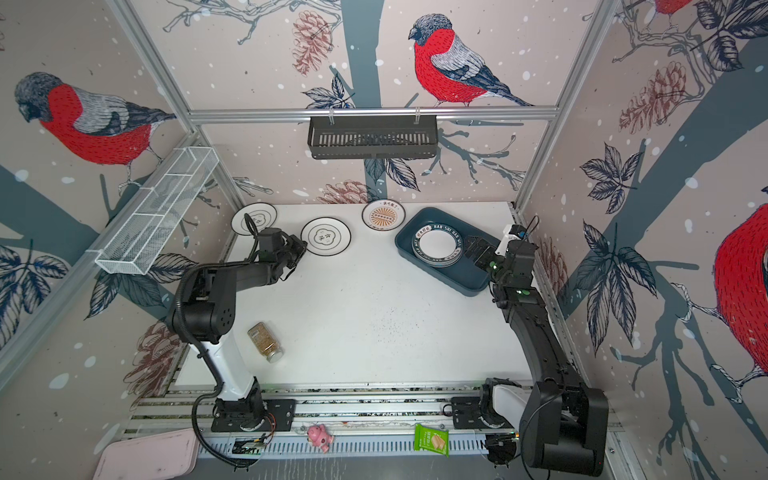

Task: Place the plates into the plastic bin on the countertop
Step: 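Lift the cloud-emblem plate with the left gripper toward the table centre, then hold the plate up with the left gripper while the right gripper approaches its rim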

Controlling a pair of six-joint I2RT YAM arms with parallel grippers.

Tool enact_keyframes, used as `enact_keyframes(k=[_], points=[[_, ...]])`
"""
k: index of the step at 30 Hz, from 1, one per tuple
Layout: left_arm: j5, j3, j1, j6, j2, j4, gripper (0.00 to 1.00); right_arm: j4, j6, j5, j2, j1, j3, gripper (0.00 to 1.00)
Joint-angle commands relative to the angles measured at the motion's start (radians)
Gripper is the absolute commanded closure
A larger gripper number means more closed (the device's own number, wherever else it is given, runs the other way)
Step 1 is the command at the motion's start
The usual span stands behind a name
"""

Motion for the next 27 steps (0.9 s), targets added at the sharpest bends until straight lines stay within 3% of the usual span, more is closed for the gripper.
enact_keyframes(k=[1, 10, 16, 20, 27], points=[[0.008, -0.05, -0.002, -0.006, -0.06, 0.095, 1.0, 0.031, 0.005, -0.03, -0.007, 0.005, -0.005, 0.01], [0.049, -0.174, -0.025, 0.046, -0.229, 0.052, 1.0, 0.061, 0.011, -0.077, 0.027, 0.017, 0.007, 0.01], [0.016, -0.181, -0.063, 0.156, -0.393, -0.154, 1.0, 0.116, 0.034, -0.098, 0.073, 0.043, 0.008, 0.01], [0.051, -0.173, -0.07, 0.19, -0.473, -0.232, 1.0, 0.156, 0.058, -0.132, 0.133, 0.08, 0.036, 0.01], [0.072, -0.072, -0.073, 0.302, -0.599, -0.472, 1.0, 0.159, 0.04, -0.139, 0.237, 0.173, 0.13, 0.01]])
